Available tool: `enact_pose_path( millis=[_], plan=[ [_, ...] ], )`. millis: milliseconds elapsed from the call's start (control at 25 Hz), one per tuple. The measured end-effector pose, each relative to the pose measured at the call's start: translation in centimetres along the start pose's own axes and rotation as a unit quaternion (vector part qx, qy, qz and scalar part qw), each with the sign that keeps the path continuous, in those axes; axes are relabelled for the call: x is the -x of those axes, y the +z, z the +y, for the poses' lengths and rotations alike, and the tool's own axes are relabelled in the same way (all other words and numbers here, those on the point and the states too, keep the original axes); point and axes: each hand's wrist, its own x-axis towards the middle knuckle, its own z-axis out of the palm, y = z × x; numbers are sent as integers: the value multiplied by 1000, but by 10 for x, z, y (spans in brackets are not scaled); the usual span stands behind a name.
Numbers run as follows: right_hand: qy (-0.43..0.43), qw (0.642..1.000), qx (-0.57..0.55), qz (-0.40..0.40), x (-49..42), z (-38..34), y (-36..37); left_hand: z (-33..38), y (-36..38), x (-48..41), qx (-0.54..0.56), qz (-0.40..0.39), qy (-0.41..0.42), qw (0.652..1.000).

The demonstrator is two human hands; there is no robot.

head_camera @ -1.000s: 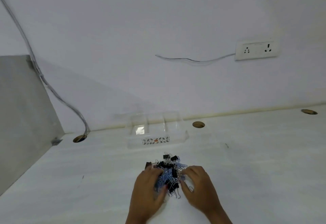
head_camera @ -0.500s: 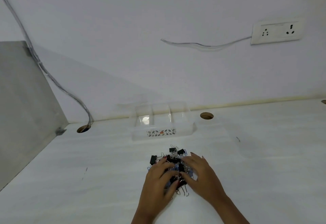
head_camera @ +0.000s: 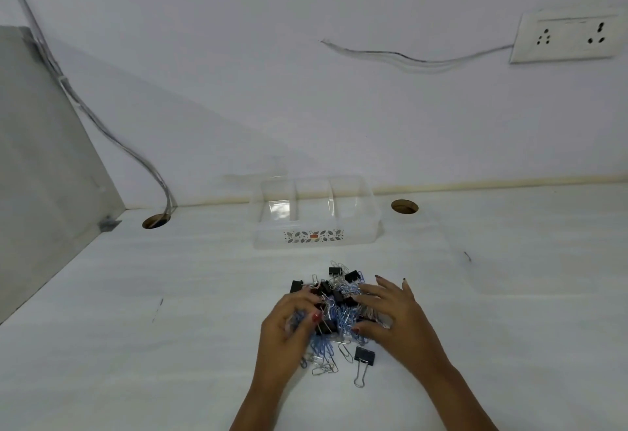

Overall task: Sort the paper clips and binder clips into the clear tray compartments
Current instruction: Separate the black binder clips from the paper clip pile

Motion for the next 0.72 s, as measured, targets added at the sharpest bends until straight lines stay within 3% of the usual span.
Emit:
enact_pose_path(
  millis=[120, 240, 440, 560, 720],
  plan=[
    [-20, 998, 34, -42, 9, 5, -4, 3, -6, -1, 211, 70, -95, 970],
    [-22, 1000, -3, -5, 12, 1, -2, 8, -8, -2, 252, 125, -114, 953],
    [17, 990, -120, 68, 18, -7, -6, 12, -3, 9, -22, 210, -79, 974],
    [68, 979, -161, 108, 19, -15, -12, 12, -3, 8, -60, 224, -79, 969],
    [102, 979, -126, 123, 19, -15, -14, -4, -3, 5, -109, 173, -92, 975]
  ],
)
